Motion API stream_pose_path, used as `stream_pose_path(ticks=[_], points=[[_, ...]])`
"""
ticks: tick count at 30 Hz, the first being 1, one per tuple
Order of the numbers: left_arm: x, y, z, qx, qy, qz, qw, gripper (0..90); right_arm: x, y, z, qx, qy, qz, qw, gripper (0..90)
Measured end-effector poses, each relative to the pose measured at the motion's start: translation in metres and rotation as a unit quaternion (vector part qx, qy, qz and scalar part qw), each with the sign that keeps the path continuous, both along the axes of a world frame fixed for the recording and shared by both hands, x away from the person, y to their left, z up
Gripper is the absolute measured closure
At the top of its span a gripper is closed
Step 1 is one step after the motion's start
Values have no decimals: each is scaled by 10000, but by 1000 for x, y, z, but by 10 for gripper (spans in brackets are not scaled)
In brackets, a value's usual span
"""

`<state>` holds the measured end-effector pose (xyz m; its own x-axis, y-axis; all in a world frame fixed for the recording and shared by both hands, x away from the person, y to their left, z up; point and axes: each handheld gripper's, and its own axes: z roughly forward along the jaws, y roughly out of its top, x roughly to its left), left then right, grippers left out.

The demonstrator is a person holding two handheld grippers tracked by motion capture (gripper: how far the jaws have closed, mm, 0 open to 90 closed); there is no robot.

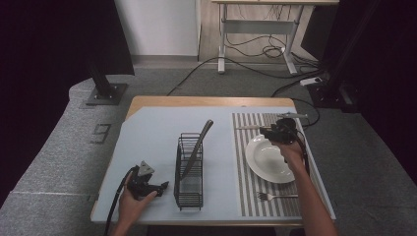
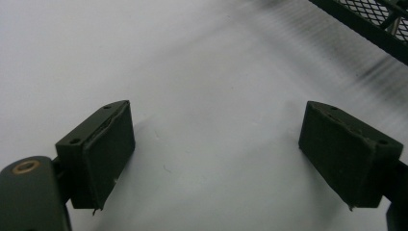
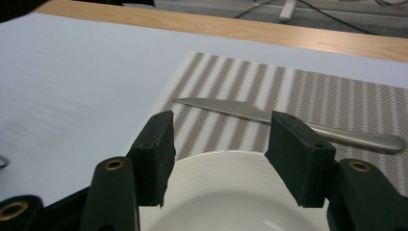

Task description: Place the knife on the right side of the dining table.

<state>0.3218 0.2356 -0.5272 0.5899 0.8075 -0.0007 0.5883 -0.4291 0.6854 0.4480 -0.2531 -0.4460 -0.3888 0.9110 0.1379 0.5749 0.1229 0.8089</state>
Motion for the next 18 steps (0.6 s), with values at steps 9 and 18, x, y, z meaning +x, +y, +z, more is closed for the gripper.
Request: stream_pose_path(ticks=[9, 18], points=[[0, 0, 0, 4, -1, -1, 10000, 118, -41, 37, -6, 17, -287, 556, 9980, 423], [0, 0, 0, 9, -6, -1, 10000, 119, -72, 68, -24, 40, -271, 1046, 9941, 420]])
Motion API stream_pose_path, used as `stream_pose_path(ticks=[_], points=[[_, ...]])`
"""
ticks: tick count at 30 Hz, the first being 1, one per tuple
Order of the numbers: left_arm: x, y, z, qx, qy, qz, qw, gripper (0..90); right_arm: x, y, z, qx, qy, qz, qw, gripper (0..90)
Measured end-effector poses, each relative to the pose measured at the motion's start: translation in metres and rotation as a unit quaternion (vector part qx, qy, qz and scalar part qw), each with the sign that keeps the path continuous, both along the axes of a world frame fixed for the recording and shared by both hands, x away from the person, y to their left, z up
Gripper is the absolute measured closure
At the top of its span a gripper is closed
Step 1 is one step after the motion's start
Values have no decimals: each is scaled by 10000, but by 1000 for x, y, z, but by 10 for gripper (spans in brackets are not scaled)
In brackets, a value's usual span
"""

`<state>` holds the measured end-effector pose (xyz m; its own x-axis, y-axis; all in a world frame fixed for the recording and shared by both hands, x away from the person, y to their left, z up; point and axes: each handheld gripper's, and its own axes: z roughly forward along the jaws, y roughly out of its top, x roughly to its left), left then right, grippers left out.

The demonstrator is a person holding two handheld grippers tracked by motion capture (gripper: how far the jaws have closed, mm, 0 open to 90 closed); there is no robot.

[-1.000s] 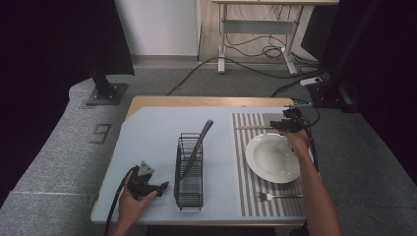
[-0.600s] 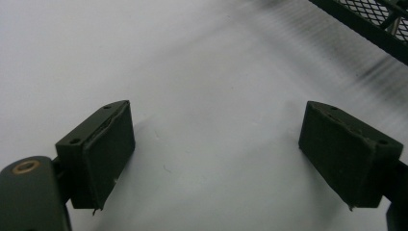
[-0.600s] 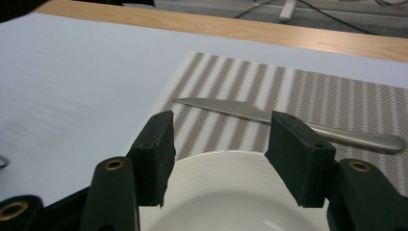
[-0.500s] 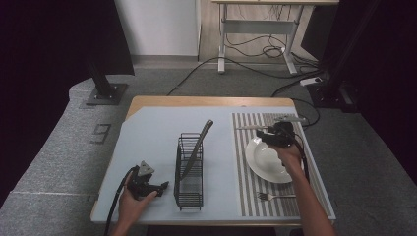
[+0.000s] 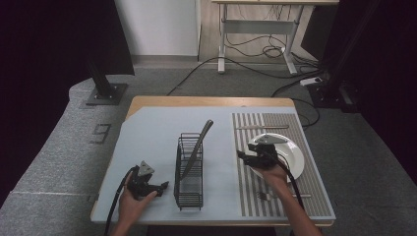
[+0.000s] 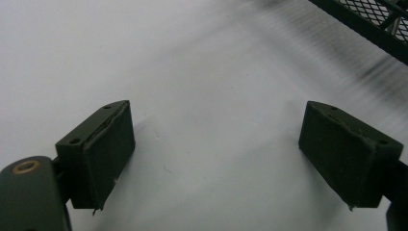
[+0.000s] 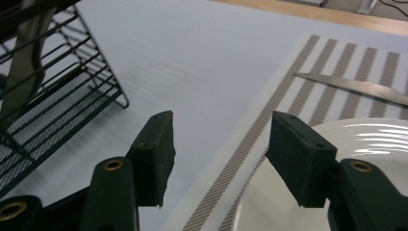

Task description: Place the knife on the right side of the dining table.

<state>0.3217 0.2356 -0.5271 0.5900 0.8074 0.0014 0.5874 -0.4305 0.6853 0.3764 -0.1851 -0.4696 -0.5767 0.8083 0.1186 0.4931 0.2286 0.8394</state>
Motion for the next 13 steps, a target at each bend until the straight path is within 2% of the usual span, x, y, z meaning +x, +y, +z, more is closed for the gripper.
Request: stream_pose_path(ticks=[6, 13], points=[[0, 0, 0, 4, 0, -2, 10000, 119, -7, 15, -13, -27, 86, 164, 9998, 414], [0, 0, 0, 4, 2, -2, 10000, 119, -7, 13, -11, 153, 100, 126, 9998, 411]])
